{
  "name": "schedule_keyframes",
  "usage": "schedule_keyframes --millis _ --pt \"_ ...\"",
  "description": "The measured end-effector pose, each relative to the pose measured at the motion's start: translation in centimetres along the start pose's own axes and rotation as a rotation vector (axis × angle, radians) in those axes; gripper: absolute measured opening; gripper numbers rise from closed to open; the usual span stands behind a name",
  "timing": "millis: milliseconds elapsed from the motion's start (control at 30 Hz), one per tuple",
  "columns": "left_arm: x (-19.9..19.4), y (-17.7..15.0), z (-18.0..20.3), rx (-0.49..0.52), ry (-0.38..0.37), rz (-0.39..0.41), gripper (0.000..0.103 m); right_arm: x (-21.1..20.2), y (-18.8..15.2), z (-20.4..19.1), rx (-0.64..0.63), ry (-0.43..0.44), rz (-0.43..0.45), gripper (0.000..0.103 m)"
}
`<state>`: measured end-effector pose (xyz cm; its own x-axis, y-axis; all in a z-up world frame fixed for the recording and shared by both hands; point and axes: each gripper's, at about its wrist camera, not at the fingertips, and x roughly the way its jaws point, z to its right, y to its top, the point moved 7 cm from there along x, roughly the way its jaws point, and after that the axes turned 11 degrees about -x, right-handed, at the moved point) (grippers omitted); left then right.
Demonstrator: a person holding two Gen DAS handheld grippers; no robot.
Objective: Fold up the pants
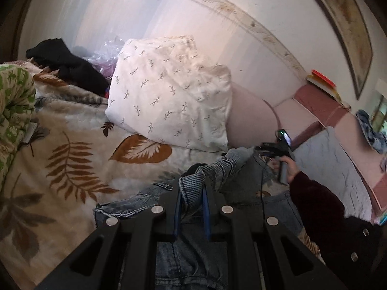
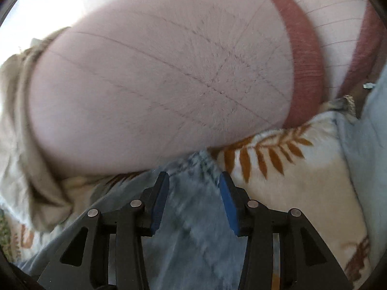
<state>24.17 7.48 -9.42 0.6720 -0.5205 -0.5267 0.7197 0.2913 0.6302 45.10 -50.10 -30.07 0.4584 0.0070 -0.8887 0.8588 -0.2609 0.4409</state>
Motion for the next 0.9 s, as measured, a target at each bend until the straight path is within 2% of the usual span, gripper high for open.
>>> schedule_keyframes --millis 67,133,267,367,433,500,600,733,767,800,833,867,900 --pt "-0.7 -0.8 -0.4 0.017 -0.015 -0.006 0.016 0.7 0.4 0.4 0.071 0.071 0.008 0.052" --pt "-1.2 -1.5 -0.5 0.018 -0.03 -0.018 0.016 0.7 0.7 0.6 0.109 0.074 0.016 0.062" --pt "-2.5 -3.1 0.8 0.072 -0.071 -0.047 0.016 -1.1 0.6 -0.2 0.115 0.058 0.032 0.062" --pt "-3.5 -5.3 2.3 0.134 -0.11 -0.079 0.016 -3.1 -0.2 -1.6 0.077 0.055 -0.021 0.063" --pt "-3.8 -7.2 2.7 0.141 -0.133 -0.124 0.016 -4.7 -0.4 -2.8 0.04 0.051 -0.04 0.065" --pt "-3.9 -9.0 2.3 0.12 -0.145 -0.16 0.016 -5.5 -0.8 -4.2 0.021 0.04 -0.095 0.069" --pt "-3.2 -11.1 1.4 0.084 -0.14 -0.228 0.016 -5.4 -1.5 -6.7 -0.005 -0.003 -0.154 0.069" --pt "-2.9 -12.3 1.0 0.098 -0.145 -0.252 0.016 -2.5 -3.1 -10.3 -0.062 -0.104 -0.236 0.067" --pt "-2.8 -12.4 0.9 0.102 -0.143 -0.258 0.016 -2.1 -4.0 -10.6 -0.068 -0.14 -0.251 0.065" --pt "-2.8 -12.4 0.7 0.099 -0.146 -0.263 0.017 -1.5 -4.3 -10.4 -0.071 -0.187 -0.261 0.056" --pt "-2.9 -12.4 0.6 0.091 -0.155 -0.263 0.017 -1.0 -4.5 -10.1 -0.077 -0.264 -0.265 0.04" --pt "-3.1 -12.3 0.3 0.089 -0.16 -0.262 0.017 -0.9 -4.8 -9.8 -0.078 -0.31 -0.272 0.032" --pt "-3.2 -12.3 0.0 0.096 -0.15 -0.258 0.017 -0.7 -5.1 -9.4 -0.068 -0.324 -0.282 0.013"
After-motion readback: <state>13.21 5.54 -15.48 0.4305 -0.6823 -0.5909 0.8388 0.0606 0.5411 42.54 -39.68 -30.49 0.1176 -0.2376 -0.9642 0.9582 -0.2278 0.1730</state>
